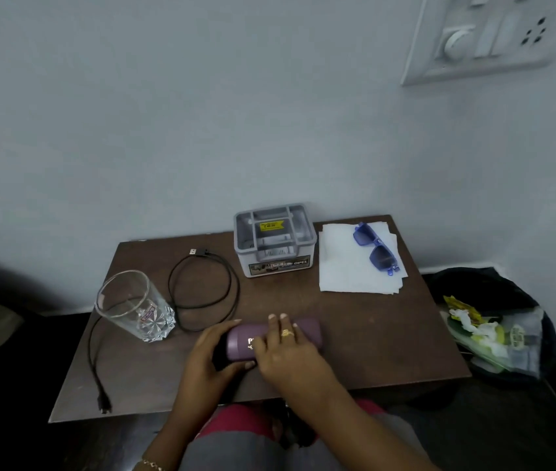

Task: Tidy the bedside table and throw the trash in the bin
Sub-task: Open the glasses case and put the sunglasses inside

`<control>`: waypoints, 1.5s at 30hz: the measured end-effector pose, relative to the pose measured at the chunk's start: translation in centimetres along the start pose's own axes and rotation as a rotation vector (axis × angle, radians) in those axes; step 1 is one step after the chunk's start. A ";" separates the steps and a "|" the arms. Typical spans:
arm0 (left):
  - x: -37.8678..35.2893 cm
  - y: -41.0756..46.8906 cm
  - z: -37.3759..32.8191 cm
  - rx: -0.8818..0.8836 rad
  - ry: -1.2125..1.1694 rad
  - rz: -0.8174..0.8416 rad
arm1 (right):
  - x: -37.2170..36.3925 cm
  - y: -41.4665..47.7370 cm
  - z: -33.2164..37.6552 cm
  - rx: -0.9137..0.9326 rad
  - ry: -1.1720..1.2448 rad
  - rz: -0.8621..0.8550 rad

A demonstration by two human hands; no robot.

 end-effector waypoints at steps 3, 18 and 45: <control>0.1 0.0 -0.1 0.010 -0.008 -0.002 | -0.3 0.1 0.8 -0.029 -0.059 0.050; 0.2 0.5 1.3 0.059 0.031 0.017 | -0.9 0.7 1.4 -0.079 -0.035 -0.012; 0.5 0.7 2.5 0.207 -0.176 -0.085 | -1.9 -2.3 -7.7 -0.400 1.442 -0.024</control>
Point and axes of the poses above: each hand's wrist, its own y-axis towards the middle knuckle, its own x-axis out of the back of the hand, z = x × y, the point moved 3 cm from there along y, towards the middle knuckle, and after that the axes turned 1 degree about -x, right-handed, at the moved point
